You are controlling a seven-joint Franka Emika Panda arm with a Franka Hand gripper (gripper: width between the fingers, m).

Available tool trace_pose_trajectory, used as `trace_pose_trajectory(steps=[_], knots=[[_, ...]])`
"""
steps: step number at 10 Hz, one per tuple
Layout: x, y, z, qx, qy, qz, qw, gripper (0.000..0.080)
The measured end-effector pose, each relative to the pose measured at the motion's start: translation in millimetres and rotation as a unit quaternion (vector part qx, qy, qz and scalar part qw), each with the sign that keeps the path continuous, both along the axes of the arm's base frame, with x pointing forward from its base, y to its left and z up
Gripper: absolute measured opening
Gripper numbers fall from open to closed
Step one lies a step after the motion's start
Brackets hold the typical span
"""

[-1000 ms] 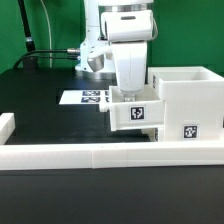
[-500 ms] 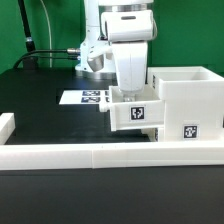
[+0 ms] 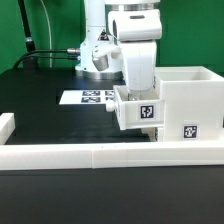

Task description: Assemble drawer

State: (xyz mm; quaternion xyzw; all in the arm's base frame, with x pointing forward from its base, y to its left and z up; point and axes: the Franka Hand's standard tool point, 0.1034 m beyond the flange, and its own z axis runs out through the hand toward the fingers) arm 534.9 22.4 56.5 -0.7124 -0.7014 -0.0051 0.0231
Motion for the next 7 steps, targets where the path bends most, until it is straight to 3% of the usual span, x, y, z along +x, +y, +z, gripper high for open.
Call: trace_pose_trajectory(steps=[2,4,5,6,7], knots=[[0.1,-0.4,0.0,0.000,0.000,-0.001,1.000,0.0041],[0.1,-1.2,3.1,-0.001,0.003,-0.001,1.000,0.0271],[1.4,-2.4,8.2,-0.003,0.001,-0.001,1.000,0.0271],[1.4,-4.5,12.7,-0.005,0.003,-0.002,1.000,0.0484],[0.1,-7.8,16.5,-0.008,0.009,-0.003,1.000,0.0484]])
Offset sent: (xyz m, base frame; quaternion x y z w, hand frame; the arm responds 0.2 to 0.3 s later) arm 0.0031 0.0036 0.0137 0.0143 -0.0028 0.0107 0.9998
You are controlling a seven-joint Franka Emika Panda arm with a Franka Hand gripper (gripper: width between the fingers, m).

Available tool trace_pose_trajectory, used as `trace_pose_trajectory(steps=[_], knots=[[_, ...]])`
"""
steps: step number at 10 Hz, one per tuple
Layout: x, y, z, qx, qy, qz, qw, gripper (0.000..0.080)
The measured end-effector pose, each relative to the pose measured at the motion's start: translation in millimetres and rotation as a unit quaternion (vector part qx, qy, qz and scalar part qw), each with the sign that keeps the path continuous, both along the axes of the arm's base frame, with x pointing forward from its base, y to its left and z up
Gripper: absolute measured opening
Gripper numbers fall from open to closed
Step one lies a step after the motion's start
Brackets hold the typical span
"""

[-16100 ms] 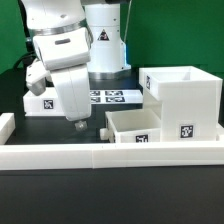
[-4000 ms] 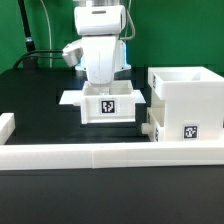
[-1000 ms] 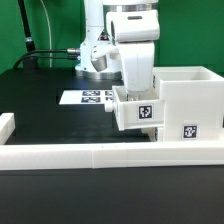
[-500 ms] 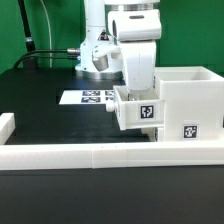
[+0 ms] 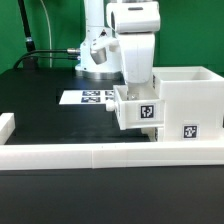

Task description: Assemble drawer

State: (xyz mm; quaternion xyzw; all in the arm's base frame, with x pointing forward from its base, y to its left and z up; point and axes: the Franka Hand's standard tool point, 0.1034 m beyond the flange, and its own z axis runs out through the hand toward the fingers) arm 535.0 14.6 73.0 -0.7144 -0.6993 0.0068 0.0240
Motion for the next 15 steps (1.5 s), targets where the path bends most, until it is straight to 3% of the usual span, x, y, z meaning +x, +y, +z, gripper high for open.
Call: trace_pose_trajectory(steps=[1,2,5,8,10,13,15], knots=[[0.1,-6.4,6.7,-0.004,0.005,-0.001,1.000,0.0600],[1.3,-13.6,13.7,-0.006,0.004,-0.002,1.000,0.0635],[0.5,-48.4,28.3,-0.012,0.010,0.008,1.000,0.0645],[-1.8,-51.2,22.8,-0.004,0.014,0.013,1.000,0.0648],[-1.5,-58.3,4.9,0.047,0.027,0.011,0.998,0.0648],[10.3,-61.5,-6.7,0.113,0.025,-0.006,0.993,0.0648],[13.1,-47.8,-6.9,0.113,0.028,-0.029,0.993,0.0648]])
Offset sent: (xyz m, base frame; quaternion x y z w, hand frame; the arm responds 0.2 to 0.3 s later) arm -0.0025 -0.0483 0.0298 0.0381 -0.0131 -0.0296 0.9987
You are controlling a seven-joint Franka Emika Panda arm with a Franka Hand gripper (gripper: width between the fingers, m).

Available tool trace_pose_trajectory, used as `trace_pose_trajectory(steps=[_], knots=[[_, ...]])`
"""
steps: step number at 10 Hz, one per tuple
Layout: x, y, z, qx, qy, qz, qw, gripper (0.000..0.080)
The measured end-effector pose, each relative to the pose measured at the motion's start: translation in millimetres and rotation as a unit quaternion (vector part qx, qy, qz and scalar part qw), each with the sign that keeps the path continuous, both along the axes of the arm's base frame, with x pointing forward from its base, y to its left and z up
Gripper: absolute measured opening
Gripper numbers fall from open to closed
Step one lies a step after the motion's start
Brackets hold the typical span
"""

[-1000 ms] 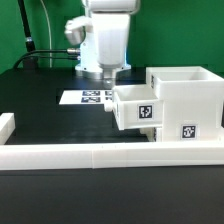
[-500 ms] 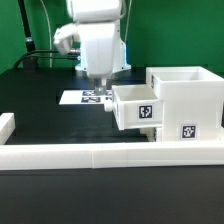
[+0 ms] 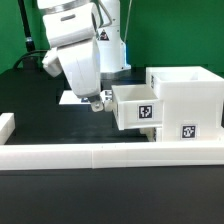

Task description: Assemble drawer

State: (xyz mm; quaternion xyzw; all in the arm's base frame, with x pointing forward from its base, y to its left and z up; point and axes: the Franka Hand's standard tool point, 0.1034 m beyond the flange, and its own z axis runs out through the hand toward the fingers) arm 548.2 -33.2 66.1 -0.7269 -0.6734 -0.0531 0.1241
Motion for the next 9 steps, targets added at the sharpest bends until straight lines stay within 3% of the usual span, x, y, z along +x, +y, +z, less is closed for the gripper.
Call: trace_pose_trajectory(steps=[7,9], knots=[[-1.6,57.2,-2.0,-0.004,0.025,-0.069,0.997,0.0648],[-0.9,59.6,-2.9,-0.007,0.023,-0.074,0.997,0.0648]])
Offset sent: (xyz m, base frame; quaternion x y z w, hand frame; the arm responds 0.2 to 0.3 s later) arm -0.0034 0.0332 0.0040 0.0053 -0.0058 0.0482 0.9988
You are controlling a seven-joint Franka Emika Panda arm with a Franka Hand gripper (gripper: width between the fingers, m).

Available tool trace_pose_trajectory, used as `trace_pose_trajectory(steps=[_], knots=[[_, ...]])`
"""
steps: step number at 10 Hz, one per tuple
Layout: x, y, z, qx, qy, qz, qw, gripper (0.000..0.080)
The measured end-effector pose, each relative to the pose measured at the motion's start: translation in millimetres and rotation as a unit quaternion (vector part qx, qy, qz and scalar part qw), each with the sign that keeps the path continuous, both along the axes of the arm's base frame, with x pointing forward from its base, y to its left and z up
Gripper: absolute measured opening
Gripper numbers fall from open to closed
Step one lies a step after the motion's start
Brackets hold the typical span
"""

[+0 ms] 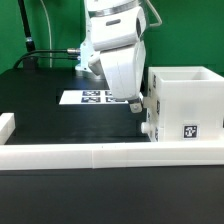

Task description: Assemble drawer

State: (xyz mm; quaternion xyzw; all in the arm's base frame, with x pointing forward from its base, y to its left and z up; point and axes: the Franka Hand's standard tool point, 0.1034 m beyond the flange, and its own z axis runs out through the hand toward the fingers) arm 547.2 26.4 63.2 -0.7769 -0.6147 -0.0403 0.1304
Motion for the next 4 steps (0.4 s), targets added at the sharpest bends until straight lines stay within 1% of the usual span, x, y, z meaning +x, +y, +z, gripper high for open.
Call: trace_pose_trajectory(steps=[1,2,3,4], knots=[[-1.8,-2.8,0.3,-0.001,0.001,-0.002,1.000,0.0648],[-7.7,-6.4,1.4,-0.005,-0.001,-0.008,1.000,0.0648],[-14.3,-7.5,1.7,-0.011,-0.006,-0.015,1.000,0.0648],[-16.1,-7.2,0.5,-0.011,-0.003,-0.014,1.000,0.0648]])
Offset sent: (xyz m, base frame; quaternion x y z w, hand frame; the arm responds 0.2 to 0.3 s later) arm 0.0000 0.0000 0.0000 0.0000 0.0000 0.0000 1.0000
